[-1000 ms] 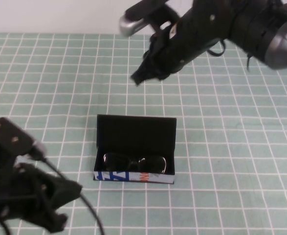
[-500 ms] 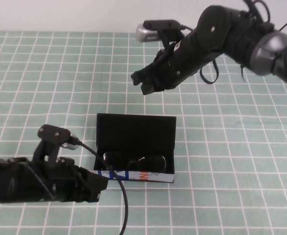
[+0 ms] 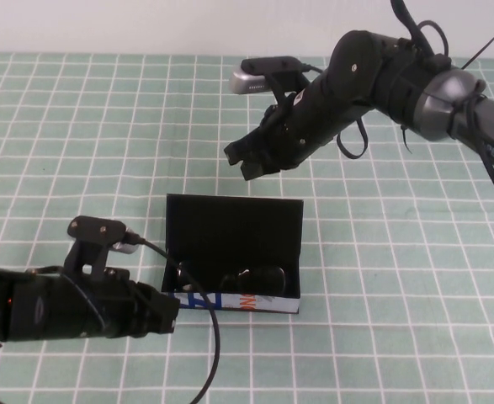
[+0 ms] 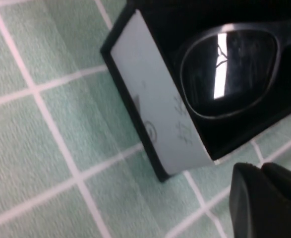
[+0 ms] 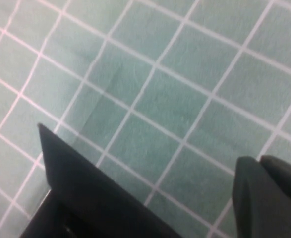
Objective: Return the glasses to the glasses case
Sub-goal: Close the glasses case
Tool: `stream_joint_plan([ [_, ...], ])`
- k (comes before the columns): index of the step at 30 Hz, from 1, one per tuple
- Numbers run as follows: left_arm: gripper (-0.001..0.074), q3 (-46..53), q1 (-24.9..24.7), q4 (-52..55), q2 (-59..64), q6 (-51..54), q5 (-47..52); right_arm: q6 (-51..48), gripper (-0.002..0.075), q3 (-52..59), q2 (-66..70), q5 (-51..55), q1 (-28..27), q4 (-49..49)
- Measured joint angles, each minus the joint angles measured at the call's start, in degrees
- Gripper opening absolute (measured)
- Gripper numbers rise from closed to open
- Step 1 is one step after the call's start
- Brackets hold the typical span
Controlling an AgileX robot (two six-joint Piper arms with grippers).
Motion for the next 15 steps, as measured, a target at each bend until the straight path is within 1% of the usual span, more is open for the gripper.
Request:
stream_joint_plan([
  [6,-0.0002,-1.4,0.0,0.0,0.4,0.1,-0.1,-1.6,-0.0011,0.0,0.6,2.3,0.0,2.8],
  [15,-0.0002,-1.4,0.0,0.0,0.4,0.1,-0.2,-10.7,-0.0011,0.0,0.6,9.1,0.0,11.5],
])
